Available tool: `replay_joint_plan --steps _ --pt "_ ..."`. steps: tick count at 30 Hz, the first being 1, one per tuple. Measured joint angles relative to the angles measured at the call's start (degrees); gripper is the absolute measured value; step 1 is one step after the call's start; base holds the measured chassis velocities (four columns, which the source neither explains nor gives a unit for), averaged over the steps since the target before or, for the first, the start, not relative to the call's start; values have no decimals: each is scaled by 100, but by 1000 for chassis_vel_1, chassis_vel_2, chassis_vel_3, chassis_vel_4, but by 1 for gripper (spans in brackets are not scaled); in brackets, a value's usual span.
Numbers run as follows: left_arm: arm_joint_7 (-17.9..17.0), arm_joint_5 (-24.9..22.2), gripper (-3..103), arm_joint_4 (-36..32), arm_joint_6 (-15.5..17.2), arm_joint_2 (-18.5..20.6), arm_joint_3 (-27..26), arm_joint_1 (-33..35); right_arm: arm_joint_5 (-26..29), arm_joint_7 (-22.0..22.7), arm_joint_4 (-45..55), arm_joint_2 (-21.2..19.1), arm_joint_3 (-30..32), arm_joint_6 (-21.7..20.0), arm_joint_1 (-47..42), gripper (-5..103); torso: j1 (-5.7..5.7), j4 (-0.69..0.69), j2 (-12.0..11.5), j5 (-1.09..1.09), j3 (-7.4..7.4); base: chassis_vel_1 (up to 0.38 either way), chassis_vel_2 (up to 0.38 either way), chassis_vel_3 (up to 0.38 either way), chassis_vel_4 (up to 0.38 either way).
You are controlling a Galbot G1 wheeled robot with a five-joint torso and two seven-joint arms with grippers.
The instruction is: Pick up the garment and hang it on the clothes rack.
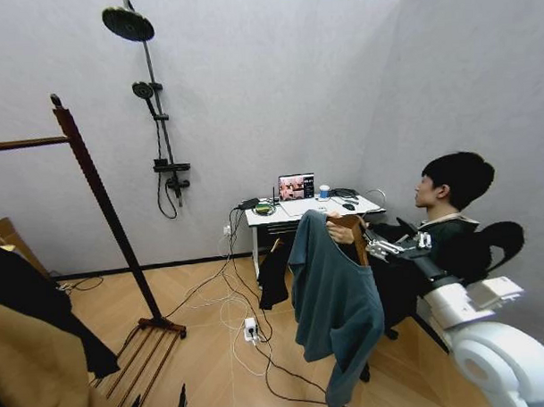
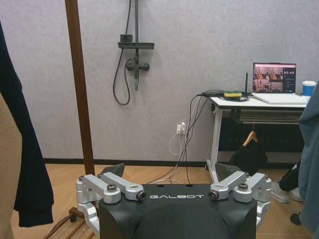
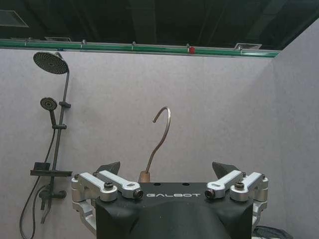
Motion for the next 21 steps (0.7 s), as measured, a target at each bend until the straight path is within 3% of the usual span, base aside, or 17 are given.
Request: replay_joint_plan --steps 9,10,12,13,15,21 --pt "0 0 100 0 0 0 0 0 -268 -38 -511 2 -633 93 595 102 0 0 0 0 0 0 0 0 0" --pt "0 0 100 0 0 0 0 0 -339 -59 -634 9 -769 131 700 94 0 0 0 -1 0 0 0 0 0" --pt "0 0 100 0 0 0 0 0 -411 -84 -746 25 -900 175 793 94 1 1 0 0 0 0 0 0 0" --pt "0 0 100 0 0 0 0 0 -480 -129 -837 43 -1016 212 854 83 1 1 0 0 1 0 0 0 0" --pt "0 0 100 0 0 0 0 0 -521 -151 -883 60 -1086 228 879 83 1 0 0 0 0 0 0 0 0" --pt "0 0 100 0 0 0 0 0 -598 -193 -1016 131 -1292 267 984 56 0 0 0 0 0 0 0 0 0"
